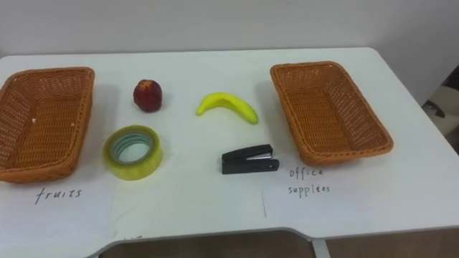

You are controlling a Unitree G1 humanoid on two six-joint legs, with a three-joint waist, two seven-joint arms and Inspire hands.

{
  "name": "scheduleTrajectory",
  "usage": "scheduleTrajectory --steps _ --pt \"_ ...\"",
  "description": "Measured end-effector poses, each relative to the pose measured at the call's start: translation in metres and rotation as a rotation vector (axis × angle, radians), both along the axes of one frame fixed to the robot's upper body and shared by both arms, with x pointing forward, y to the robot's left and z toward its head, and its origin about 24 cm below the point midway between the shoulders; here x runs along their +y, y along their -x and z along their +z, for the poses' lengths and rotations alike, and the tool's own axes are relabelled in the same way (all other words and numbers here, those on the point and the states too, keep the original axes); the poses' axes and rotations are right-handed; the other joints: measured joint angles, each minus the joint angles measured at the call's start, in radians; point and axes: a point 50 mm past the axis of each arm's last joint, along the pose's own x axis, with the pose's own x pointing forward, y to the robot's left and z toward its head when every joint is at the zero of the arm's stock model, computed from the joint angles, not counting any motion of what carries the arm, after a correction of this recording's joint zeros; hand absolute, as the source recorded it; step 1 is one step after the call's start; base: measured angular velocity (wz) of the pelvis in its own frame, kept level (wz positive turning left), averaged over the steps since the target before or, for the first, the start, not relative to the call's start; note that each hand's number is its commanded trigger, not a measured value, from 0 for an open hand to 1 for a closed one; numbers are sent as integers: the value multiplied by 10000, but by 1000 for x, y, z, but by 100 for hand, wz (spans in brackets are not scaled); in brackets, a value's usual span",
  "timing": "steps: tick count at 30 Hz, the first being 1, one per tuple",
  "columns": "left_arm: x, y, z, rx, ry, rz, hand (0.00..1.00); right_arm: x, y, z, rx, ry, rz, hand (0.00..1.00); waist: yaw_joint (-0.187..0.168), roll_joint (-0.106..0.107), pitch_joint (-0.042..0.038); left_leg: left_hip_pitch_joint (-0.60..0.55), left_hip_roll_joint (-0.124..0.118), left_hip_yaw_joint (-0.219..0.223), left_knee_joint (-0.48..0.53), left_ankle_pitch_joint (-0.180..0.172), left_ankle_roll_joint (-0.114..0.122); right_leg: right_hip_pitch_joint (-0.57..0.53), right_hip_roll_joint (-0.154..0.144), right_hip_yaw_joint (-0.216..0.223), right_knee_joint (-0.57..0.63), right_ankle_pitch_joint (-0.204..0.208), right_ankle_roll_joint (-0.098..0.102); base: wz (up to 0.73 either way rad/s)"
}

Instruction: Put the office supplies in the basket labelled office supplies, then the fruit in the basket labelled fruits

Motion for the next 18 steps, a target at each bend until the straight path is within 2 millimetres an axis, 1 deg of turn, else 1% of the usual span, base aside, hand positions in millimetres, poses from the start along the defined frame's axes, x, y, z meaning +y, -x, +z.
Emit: scheduleTrajectory --steps 1,4,5,6,7,8,9,10,11,13,14,15,16,17,18 --pt "1 0 0 -3 -22 6 0 -5 -7 4 -209 309 -204 0 -69 -9 10 -32 -5 23 1 0 0 -42 0 23 -5 0 1 -6" --pt "2 -1 1 -90 -60 -1 0 -17 -18 14 -445 1084 -800 0 -211 -70 7 -31 -12 27 -9 -1 2 -101 -2 29 -16 -18 14 0" --pt "2 -1 1 -101 -76 10 0 -19 -19 15 -447 1218 -923 0 -263 -74 7 -35 -13 29 -12 -1 2 -114 -2 30 -14 -20 15 -5" --pt "2 -2 2 -135 -94 10 0 -23 -24 20 -593 1495 -1190 0 -282 -71 4 -57 -11 83 -14 -2 2 -177 -1 71 -1 -22 15 -9" --pt "2 -2 2 -148 -103 11 0 -29 -28 27 -719 1862 -1501 0 -330 -97 -27 -100 -13 112 -14 -2 2 -240 0 124 16 -21 15 -11" --pt "3 0 2 -124 -112 39 0 -32 -31 31 -812 2063 -1688 0 -336 -52 -22 -132 -16 113 -14 -2 2 -257 0 149 20 -21 15 -9" --pt "4 -1 3 -188 -152 66 0 -40 -34 40 -975 2472 -2099 0 -355 -67 -36 -175 -23 135 -13 -2 2 -283 0 220 39 -20 15 -6" --pt "6 -4 4 -295 -221 24 0 -46 -38 51 -1141 2974 -2437 0 -362 -51 -22 -190 -29 138 -13 -2 2 -312 -1 239 60 -20 15 -6" --pt "6 -5 5 -344 -258 17 0 -48 -39 57 -1221 3250 -2549 0 -357 -46 -17 -194 -29 139 -12 -2 2 -325 -1 240 85 -20 16 -6" --pt "9 -10 7 -535 -381 42 0 -58 -51 79 -1479 4467 -2784 0 -348 -50 -10 -210 -26 213 -12 -2 2 -431 -1 285 194 -35 27 -10" --pt "9 -10 7 -576 -390 31 0 -60 -54 85 -1564 4722 -2876 0 -335 -59 -5 -210 -27 232 -14 -2 2 -440 -1 300 195 -35 27 -7" --pt "9 -11 7 -606 -397 31 0 -63 -58 95 -1733 5212 -3091 0 -327 -70 -4 -204 -27 246 -15 -2 3 -441 -1 305 197 -35 27 -3" --pt "9 -10 7 -590 -400 35 0 -66 -62 102 -1754 5718 -3234 0 -332 -67 13 -195 -27 246 -14 -2 3 -436 -1 304 198 -35 27 0" --pt "9 -10 7 -585 -399 37 0 -67 -63 105 -1783 5896 -3340 0 -329 -95 4 -197 -26 243 -15 -2 3 -434 -1 295 199 -35 27 0" --pt "9 -10 7 -569 -401 45 0 -69 -64 111 -1779 6278 -3512 0 -314 -89 19 -207 -23 233 -16 -3 3 -435 -1 269 201 -34 26 4"
